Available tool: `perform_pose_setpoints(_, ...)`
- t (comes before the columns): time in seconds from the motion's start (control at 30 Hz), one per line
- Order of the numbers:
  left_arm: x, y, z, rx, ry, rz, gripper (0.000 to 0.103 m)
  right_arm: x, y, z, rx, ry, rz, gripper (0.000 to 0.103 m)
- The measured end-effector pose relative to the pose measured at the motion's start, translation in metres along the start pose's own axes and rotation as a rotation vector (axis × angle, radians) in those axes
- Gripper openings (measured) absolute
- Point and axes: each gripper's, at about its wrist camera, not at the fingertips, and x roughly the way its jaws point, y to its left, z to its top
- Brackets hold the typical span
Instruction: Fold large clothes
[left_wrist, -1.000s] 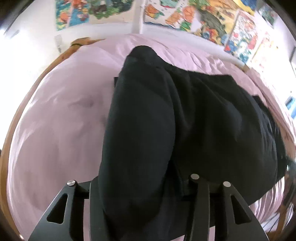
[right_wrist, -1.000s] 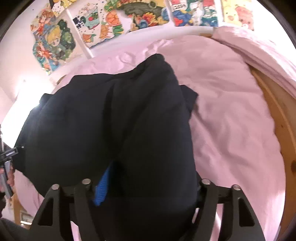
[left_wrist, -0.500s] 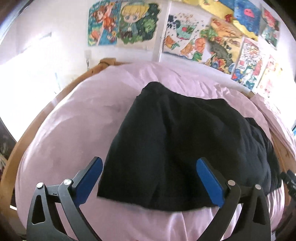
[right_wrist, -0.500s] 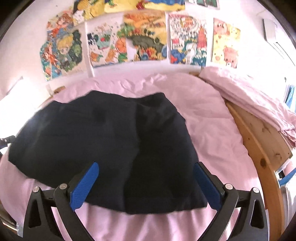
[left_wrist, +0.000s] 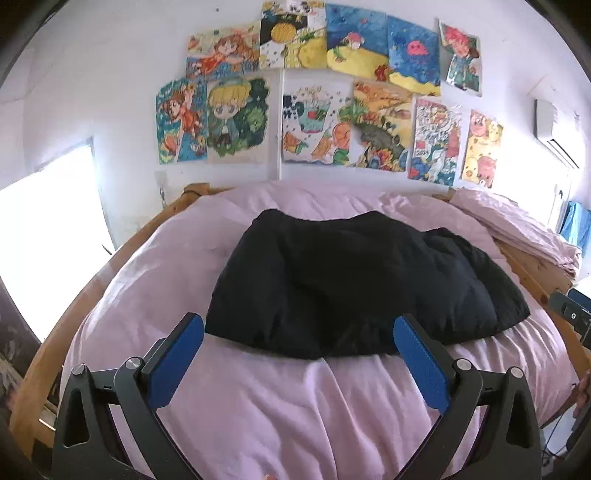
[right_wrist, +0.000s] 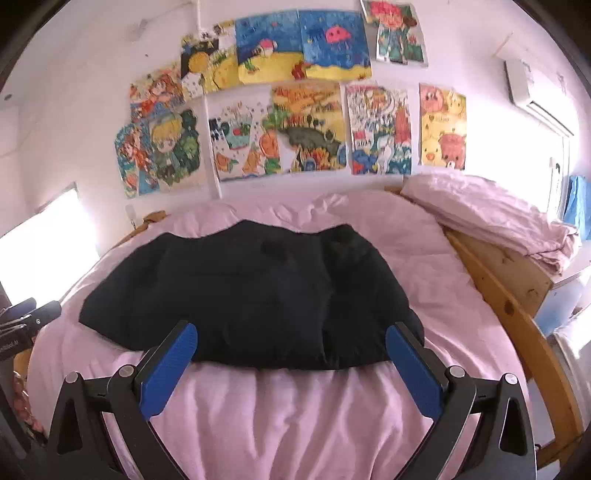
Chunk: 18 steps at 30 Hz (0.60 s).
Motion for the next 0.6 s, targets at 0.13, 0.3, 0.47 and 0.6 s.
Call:
perform_pose_setpoints(0.13, -0.019, -0.003, -0.014, -0.002, -0.030, -0.001, 0.101, -0.024, 0.008, -0.009, 0.002, -0.040, -0.005, 0.103)
perform_pose_setpoints(0.3, -0.040, -0.007, -0.029, 0.006, -0.071, 0.009, 0.101, -0.052, 0.021, -0.025, -0.007, -0.085, 0.017, 0.103)
perform_pose_setpoints(0.47, -0.061, -0.011, -0.040, 0.040, -0.143, 0.019, 0.101, -0.074, 0.035, -0.043, -0.048, -0.117, 0.039, 0.103)
perform_pose_setpoints(0.6, -0.078, -0.019, -0.047, 0.090, -0.213, 0.029, 0.101, -0.089, 0.045, -0.053, -0.091, -0.143, 0.041, 0.103)
